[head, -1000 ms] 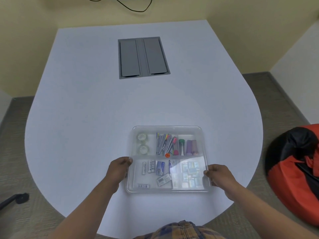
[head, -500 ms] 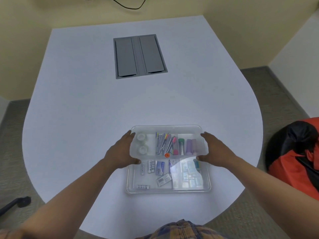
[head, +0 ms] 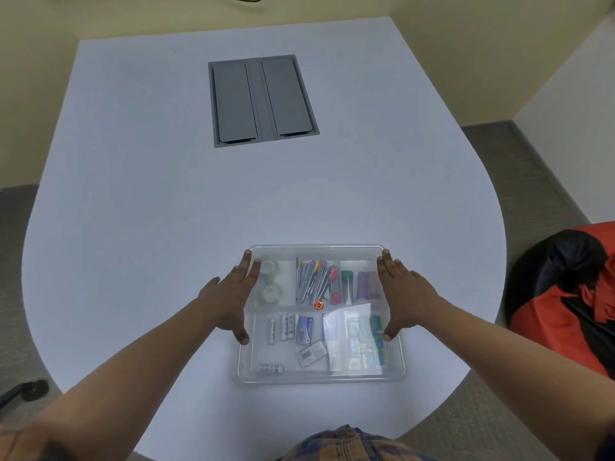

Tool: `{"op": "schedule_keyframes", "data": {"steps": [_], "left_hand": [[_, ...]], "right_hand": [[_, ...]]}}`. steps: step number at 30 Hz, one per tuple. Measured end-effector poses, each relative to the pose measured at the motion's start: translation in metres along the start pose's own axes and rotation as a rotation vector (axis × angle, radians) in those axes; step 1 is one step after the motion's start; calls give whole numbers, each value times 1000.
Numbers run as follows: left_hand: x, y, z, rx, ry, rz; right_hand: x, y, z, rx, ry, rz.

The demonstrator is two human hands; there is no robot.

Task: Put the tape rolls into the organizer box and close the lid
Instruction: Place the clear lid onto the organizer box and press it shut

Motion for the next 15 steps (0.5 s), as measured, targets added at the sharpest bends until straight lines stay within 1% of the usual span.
{"op": "schedule_keyframes", "data": {"steps": [5,8,11,13,15], "left_hand": [[-12,-3,2,-25,-8,-11],[-22,-4,2,-38,-7,-49],[-22,2,-1,-44,-14,-161],[-13,13,-3,-59,33,-254],[0,26,-3,-53,80,-296]], "right_hand": [[-6,-5,-4,-25,-81,-8],[-11,-3,-7,-35,-157,-39],[-2,7,-8,-52,-259,-116],[13,20,-10,-65,-318,-171],[31,34,-12,-94,-375,-148]]}}
Point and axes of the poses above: each hand's wrist, its own y-axis away from the middle knuckle, its own x-axis out of the palm, z = x × y, the point moved 2 cm from there along -y, towards the middle knuckle, and after that the axes turned 12 degrees about x, right-handed, at the moved point
